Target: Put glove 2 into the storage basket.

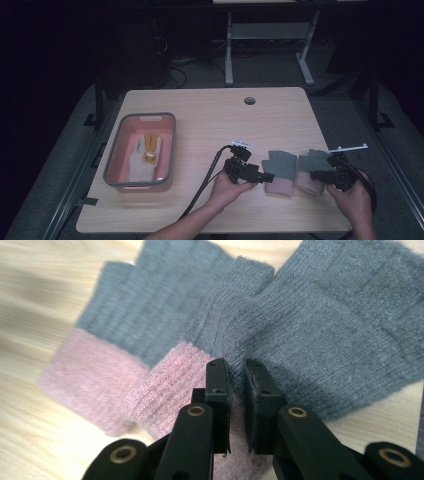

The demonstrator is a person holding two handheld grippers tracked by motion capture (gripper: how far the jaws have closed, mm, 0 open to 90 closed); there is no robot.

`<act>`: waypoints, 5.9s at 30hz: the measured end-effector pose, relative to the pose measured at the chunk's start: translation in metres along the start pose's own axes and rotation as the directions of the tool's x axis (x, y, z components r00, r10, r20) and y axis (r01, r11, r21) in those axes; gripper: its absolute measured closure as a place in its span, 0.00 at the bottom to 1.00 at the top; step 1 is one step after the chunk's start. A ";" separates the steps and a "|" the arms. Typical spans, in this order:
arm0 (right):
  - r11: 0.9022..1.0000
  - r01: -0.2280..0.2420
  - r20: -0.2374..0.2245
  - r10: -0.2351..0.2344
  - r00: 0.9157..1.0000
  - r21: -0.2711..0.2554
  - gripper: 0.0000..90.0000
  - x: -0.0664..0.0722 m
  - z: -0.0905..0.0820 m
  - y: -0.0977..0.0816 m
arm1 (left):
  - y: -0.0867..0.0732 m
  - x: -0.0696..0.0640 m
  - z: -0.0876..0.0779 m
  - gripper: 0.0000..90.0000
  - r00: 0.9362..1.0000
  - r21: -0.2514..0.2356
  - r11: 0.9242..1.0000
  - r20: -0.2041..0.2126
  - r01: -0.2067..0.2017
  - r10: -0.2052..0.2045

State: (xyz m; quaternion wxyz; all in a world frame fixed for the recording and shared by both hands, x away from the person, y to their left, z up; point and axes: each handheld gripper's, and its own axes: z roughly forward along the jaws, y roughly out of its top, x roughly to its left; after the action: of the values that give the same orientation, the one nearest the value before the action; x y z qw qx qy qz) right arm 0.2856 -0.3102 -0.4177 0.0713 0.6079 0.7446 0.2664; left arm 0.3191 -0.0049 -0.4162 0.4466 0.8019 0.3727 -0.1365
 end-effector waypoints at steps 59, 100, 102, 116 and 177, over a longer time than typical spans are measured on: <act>0.995 -0.073 -0.178 0.060 0.982 -0.067 0.64 0.029 0.021 0.005 | -0.004 0.021 0.028 0.36 0.990 0.049 0.991 -0.077 0.124 -0.120; 0.949 -0.314 -0.346 0.291 0.892 -0.011 0.62 0.007 0.056 -0.014 | -0.010 0.024 0.059 0.57 0.982 0.091 0.978 -0.054 0.186 -0.182; 0.942 -0.336 -0.366 0.310 0.877 -0.006 0.64 0.006 0.057 -0.015 | -0.009 0.026 0.060 0.58 0.982 0.094 0.978 -0.046 0.189 -0.185; 0.922 -0.387 -0.426 0.348 0.835 -0.006 0.77 0.003 0.061 -0.018 | -0.008 0.031 0.061 0.68 0.977 0.079 0.974 -0.008 0.213 -0.213; 0.956 -0.278 -0.506 0.197 0.840 -0.090 0.81 0.063 0.048 0.012 | -0.007 0.046 -0.019 0.77 0.986 -0.010 0.986 0.033 0.165 -0.165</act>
State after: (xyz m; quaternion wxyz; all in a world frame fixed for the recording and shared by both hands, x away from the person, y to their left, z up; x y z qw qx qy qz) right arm 0.3010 -0.2341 -0.4388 -0.1055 0.6001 0.6327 0.4780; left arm 0.3431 0.0343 -0.4354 0.4448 0.7632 0.4314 -0.1831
